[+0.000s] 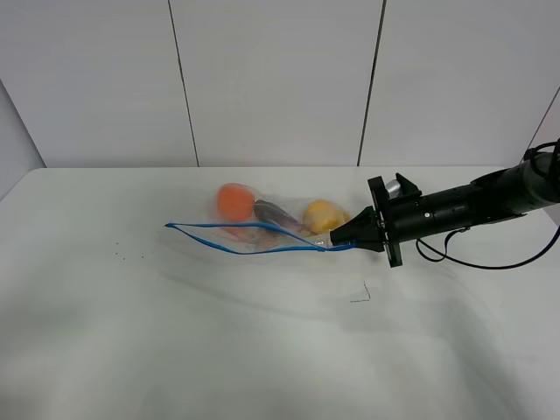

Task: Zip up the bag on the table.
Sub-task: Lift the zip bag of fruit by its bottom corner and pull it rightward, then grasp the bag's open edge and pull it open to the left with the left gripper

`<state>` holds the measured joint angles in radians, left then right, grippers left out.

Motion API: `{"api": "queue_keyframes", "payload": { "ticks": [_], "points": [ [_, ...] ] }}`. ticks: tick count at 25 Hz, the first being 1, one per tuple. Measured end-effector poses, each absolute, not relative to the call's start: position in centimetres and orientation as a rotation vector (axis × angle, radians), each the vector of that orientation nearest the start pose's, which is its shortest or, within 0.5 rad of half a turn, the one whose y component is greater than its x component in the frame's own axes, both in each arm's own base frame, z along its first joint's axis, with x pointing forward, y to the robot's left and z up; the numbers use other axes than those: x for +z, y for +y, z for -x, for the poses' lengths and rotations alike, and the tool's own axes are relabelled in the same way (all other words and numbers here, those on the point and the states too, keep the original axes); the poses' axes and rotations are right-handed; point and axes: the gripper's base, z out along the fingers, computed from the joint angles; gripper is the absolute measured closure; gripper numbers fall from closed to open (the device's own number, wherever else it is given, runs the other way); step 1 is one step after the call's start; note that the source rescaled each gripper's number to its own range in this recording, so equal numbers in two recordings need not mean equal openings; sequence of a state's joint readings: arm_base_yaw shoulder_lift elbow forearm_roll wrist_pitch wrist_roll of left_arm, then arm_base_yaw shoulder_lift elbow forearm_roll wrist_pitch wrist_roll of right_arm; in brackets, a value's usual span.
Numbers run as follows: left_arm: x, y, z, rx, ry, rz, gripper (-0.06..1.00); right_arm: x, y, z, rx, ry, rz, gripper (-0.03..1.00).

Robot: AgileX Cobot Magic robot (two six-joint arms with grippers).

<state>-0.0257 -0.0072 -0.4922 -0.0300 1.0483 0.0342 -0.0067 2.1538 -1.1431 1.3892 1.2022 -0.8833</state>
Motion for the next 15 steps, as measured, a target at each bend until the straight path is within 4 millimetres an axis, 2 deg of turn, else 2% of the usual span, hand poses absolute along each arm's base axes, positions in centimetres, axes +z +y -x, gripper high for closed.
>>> {"api": "queue_keyframes", "payload": {
  "ticks": [15],
  "points": [
    [27.61,-0.22,0.46,-0.03,2.031,-0.062,-0.06,11.55,8.11,-36.47,1.704,2.565,-0.116,0.97]
  ]
}}
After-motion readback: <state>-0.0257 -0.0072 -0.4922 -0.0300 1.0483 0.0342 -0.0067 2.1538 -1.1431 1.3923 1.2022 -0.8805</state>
